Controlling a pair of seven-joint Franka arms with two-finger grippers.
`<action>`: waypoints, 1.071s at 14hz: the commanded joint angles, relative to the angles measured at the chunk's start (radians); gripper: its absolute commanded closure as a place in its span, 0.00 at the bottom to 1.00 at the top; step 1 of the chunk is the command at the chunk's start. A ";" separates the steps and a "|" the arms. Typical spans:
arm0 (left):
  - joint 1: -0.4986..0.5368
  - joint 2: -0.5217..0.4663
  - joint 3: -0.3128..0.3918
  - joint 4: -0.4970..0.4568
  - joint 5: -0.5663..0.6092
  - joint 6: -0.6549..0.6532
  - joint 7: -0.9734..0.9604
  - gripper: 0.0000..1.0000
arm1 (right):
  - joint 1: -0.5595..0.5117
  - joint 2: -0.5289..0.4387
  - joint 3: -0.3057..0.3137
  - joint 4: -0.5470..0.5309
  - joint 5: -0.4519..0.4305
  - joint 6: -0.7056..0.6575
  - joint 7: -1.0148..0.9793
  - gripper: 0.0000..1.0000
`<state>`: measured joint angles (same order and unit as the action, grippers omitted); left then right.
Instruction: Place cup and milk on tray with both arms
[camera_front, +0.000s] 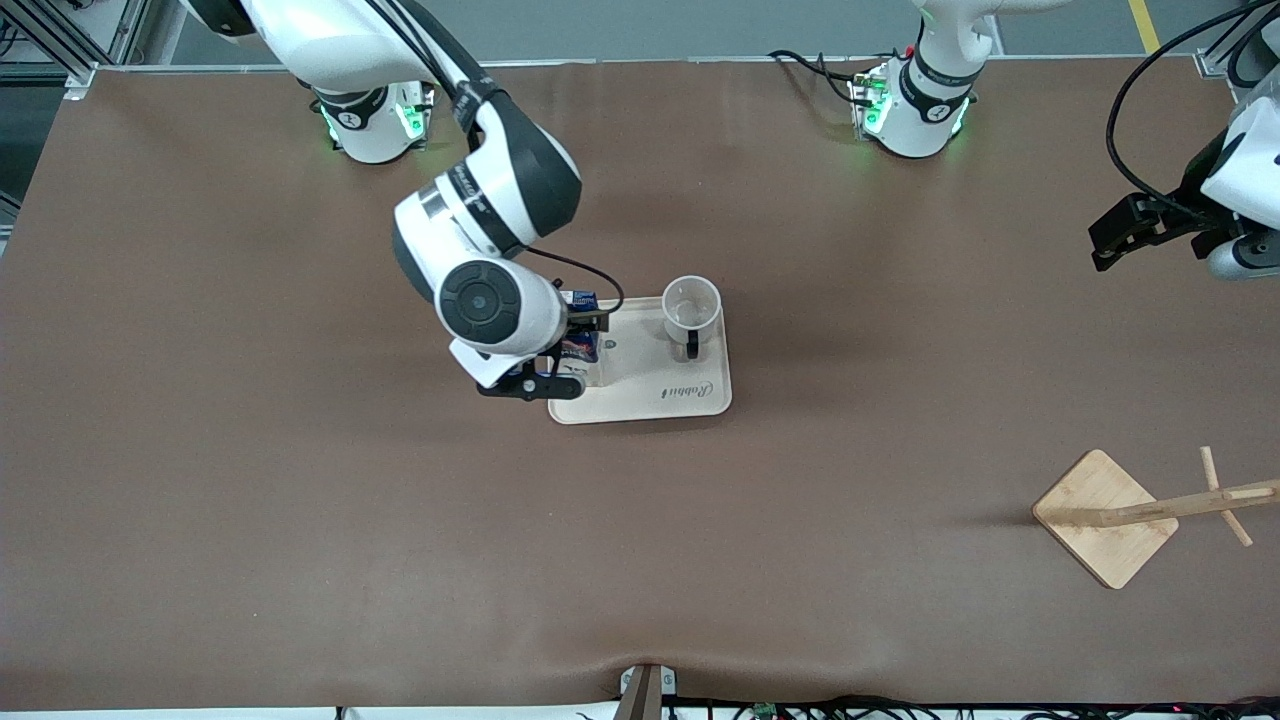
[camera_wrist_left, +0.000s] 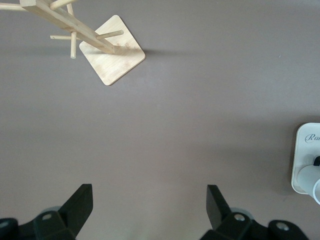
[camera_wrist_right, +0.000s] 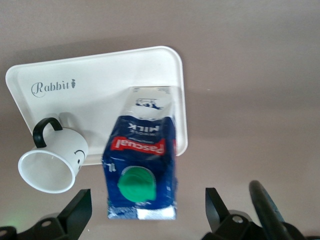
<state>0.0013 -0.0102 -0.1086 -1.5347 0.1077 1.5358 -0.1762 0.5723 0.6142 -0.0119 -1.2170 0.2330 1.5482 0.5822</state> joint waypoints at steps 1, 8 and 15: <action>0.009 -0.022 0.003 -0.012 -0.005 0.007 0.000 0.00 | -0.017 -0.011 -0.003 0.010 0.011 -0.049 -0.018 0.00; 0.011 -0.022 0.003 -0.012 -0.005 0.007 0.004 0.00 | -0.152 -0.108 -0.077 0.126 0.002 -0.249 -0.010 0.00; 0.011 -0.024 0.001 -0.012 -0.005 0.006 0.009 0.00 | -0.226 -0.333 -0.079 -0.071 -0.084 -0.211 -0.001 0.00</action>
<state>0.0074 -0.0121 -0.1057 -1.5340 0.1077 1.5358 -0.1762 0.3417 0.3609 -0.1048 -1.1659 0.1980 1.2793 0.5771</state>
